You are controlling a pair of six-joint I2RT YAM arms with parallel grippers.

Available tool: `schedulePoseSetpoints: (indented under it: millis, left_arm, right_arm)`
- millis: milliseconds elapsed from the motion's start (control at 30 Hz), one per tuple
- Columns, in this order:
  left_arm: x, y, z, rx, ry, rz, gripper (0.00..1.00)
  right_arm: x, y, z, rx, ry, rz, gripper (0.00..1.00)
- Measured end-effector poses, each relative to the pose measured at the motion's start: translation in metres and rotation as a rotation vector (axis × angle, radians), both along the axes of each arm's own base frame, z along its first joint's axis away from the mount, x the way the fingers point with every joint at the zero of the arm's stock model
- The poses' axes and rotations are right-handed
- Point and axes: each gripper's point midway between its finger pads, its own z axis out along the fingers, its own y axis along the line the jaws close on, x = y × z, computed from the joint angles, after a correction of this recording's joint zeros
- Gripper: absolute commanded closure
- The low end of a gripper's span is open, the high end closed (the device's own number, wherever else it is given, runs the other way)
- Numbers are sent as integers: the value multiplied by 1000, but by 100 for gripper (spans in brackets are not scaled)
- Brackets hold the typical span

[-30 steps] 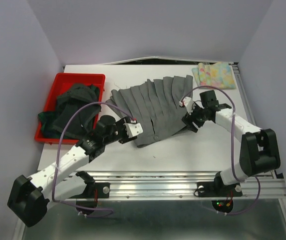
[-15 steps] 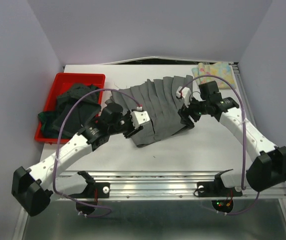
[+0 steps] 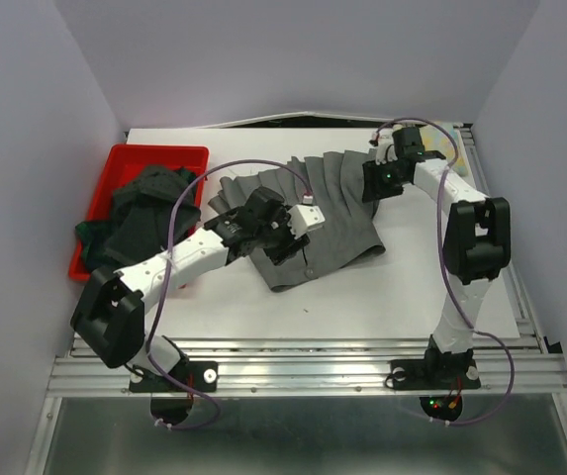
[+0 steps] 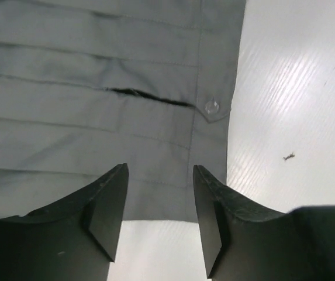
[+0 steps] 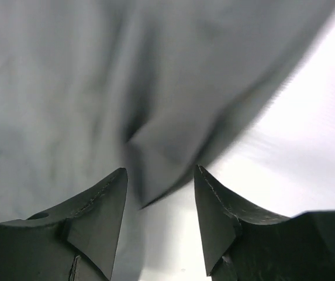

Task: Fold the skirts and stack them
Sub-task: Flatten the skirt out

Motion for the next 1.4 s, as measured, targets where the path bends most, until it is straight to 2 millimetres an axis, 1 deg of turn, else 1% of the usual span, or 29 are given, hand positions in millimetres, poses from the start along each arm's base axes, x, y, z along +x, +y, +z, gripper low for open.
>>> schedulePoseSetpoints:
  millis: [100, 133, 167, 200, 233, 267, 300, 333, 400, 467, 600, 667, 767, 800, 833, 900, 933, 967, 1000, 1033, 1067, 1100, 1133, 1200, 1267, 1333, 1400]
  left_arm:
    - [-4, -25, 14, -8, -79, -39, 37]
    - [-9, -44, 22, -20, -116, -71, 36]
    - [-11, -57, 27, -28, -137, -89, 35]
    - [-13, -75, 32, -37, -167, -109, 34]
    - [-13, -87, 35, -47, -185, -119, 34]
    - [-13, -108, 35, -54, -212, -137, 34]
    - [-13, -120, 35, -56, -228, -146, 33]
    - [-14, -133, 30, -48, -242, -156, 33]
    - [-16, -156, 15, -29, -261, -173, 32]
    - [-16, -171, -1, -3, -269, -178, 32]
    - [-11, -191, -21, 34, -290, -168, 32]
    - [-5, -201, -21, 36, -317, -155, 32]
    - [6, -215, -19, 33, -363, -133, 35]
    - [8, -217, -18, 32, -374, -126, 40]
    - [13, -221, -20, 33, -391, -116, 44]
    - [17, -222, -24, 43, -412, -105, 54]
    - [20, -222, -30, 54, -418, -102, 64]
    - [21, -222, -32, 61, -422, -98, 71]
    - [22, -221, -40, 80, -420, -100, 79]
    - [22, -220, -46, 92, -418, -104, 92]
    - [22, -219, -49, 101, -417, -109, 98]
    - [20, -219, -51, 100, -412, -116, 100]
    - [18, -218, -54, 101, -405, -123, 100]
    - [13, -218, -59, 96, -390, -144, 100]
    - [3, -215, -64, 96, -365, -174, 100]
    - [-13, -210, -69, 91, -333, -217, 100]
    - [-29, -211, -67, 77, -311, -263, 100]
  right_arm:
    - [27, -34, -1, 35, 15, -163, 40]
    - [35, -49, -2, 44, 17, -215, 39]
    - [42, -62, -2, 52, 16, -263, 38]
    - [48, -73, -2, 64, 17, -306, 38]
    - [50, -79, -3, 71, 20, -330, 38]
    - [53, -84, -3, 82, 24, -355, 39]
    - [54, -86, -4, 91, 30, -372, 40]
    - [56, -85, -6, 104, 38, -380, 41]
    - [60, -75, -12, 132, 59, -380, 42]
    - [63, -69, -20, 149, 74, -378, 44]
    - [62, -54, -48, 175, 136, -364, 44]
    - [66, -49, -47, 205, 134, -355, 46]
    - [67, -46, -48, 215, 131, -351, 54]
    - [67, -46, -49, 221, 134, -351, 57]
    - [68, -45, -50, 225, 135, -350, 66]
    - [70, -44, -52, 232, 133, -350, 73]
    - [70, -43, -53, 235, 134, -349, 81]
    - [71, -43, -54, 236, 133, -350, 85]
    - [72, -43, -55, 238, 131, -348, 87]
    - [73, -43, -55, 238, 131, -350, 94]
    - [73, -43, -56, 241, 132, -349, 96]
    - [73, -43, -57, 241, 132, -350, 99]
    - [74, -42, -57, 243, 131, -348, 99]
    - [76, -42, -57, 243, 129, -348, 99]
    - [77, -42, -57, 245, 127, -347, 99]
    - [78, -41, -56, 250, 123, -344, 99]
    - [78, -40, -56, 256, 125, -339, 99]
